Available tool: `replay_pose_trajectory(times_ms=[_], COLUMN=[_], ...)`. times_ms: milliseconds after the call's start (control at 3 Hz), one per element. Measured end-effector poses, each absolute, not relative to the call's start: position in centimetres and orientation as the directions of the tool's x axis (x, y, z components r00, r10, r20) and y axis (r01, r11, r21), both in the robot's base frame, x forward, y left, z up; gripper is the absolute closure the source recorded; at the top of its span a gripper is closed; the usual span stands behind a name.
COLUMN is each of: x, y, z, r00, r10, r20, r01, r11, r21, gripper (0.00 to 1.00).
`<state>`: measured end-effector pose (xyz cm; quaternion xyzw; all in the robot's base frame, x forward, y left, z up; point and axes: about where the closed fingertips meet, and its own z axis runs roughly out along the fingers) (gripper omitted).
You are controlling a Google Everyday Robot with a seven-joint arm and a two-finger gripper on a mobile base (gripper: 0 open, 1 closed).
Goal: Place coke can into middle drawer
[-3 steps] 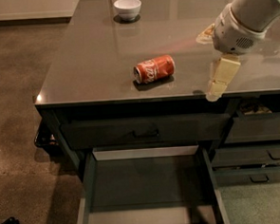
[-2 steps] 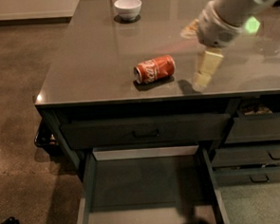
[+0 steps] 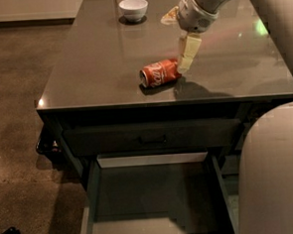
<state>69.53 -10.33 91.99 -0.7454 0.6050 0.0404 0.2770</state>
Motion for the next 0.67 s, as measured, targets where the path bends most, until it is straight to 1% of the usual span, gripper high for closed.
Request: replay_pose_trajectory(times_ms=[333,667], x=[69.5,70.1], y=[-10.3,-9.2], z=[92.0,89.9], r00=[0.265,0.276], r10=[-0.879,-0.857], r20=[-0.396,-0.436], r01=[-0.924,-0.934], r11=[-0.114,-0.132], r21=[-0.364,-0.332], gripper=[0.00,0.00])
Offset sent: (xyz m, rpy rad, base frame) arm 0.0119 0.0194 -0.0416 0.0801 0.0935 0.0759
